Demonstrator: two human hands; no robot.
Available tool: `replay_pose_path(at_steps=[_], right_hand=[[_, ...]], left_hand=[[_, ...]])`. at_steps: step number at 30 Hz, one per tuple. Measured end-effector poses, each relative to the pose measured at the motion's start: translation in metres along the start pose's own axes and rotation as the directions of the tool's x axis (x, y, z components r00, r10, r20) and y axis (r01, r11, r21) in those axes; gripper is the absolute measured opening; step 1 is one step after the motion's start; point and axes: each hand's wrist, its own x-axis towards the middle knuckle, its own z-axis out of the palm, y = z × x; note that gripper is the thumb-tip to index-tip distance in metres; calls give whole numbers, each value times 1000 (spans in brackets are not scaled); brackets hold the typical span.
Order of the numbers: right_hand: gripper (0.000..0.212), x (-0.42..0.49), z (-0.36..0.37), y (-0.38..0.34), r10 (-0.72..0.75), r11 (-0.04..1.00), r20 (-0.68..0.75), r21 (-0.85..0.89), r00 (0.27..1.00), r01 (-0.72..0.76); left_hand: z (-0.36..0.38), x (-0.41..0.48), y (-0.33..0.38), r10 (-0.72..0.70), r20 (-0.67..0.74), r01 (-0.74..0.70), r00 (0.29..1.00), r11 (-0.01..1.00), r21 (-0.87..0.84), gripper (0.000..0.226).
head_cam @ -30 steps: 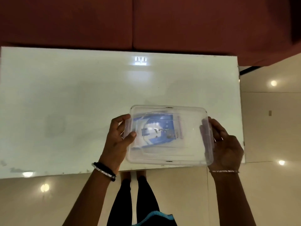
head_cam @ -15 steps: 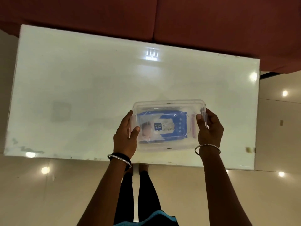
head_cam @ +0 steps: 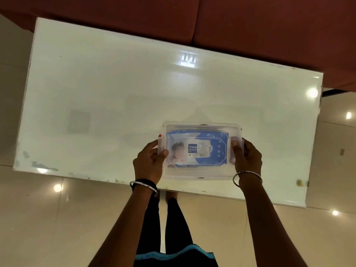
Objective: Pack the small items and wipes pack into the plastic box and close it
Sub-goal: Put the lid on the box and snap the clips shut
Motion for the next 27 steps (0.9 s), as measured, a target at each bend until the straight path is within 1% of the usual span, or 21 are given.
replay_pose_path(at_steps=[4, 6, 9, 12, 13, 15, 17, 21, 22, 25, 27], right_hand=[[34, 3, 0, 1, 10, 1000, 52, 8, 999, -10], [35, 6, -1, 3, 26, 999, 78, 18, 997, -27], [37, 10, -2, 6, 47, 998, 115, 40, 992, -52], [33, 12, -2, 9, 64, 990, 166, 110, 984, -83], [31, 13, -2, 11, 74, 985, 188, 140, 979, -101], [33, 14, -3, 14, 105, 964, 246, 213, 964, -159], [38, 15, -6, 14, 120, 937, 322, 275, 939, -214], [33, 15, -13, 13, 121, 876, 449, 372, 885, -309], [36, 16, -14, 14, 140, 855, 465, 389, 874, -344], [55, 21, -16, 21, 224, 774, 511, 424, 830, -469], [60, 25, -17, 23, 252, 736, 539, 432, 804, -521]], left_hand=[[2, -1, -7, -10, -7, 10, 1000, 1000, 6, 36], [3, 0, -13, -38, 31, 39, 999, 998, -45, 33], [2, 4, -21, -110, 132, 134, 985, 973, -188, 43], [-4, 13, -25, -159, 318, 280, 935, 881, -382, 50], [-6, 17, -25, -153, 374, 309, 915, 862, -403, 50], [-9, 22, -22, -129, 399, 283, 908, 890, -358, 46], [-9, 22, -20, -114, 334, 222, 936, 926, -307, 41], [1, 11, -16, -51, 150, 77, 987, 982, -171, 28], [5, 7, -14, -31, 100, 42, 995, 992, -120, 27], [14, -1, -10, 39, -41, -36, 998, 997, 63, 34], [17, -2, -8, 70, -94, -57, 993, 989, 136, 38]])
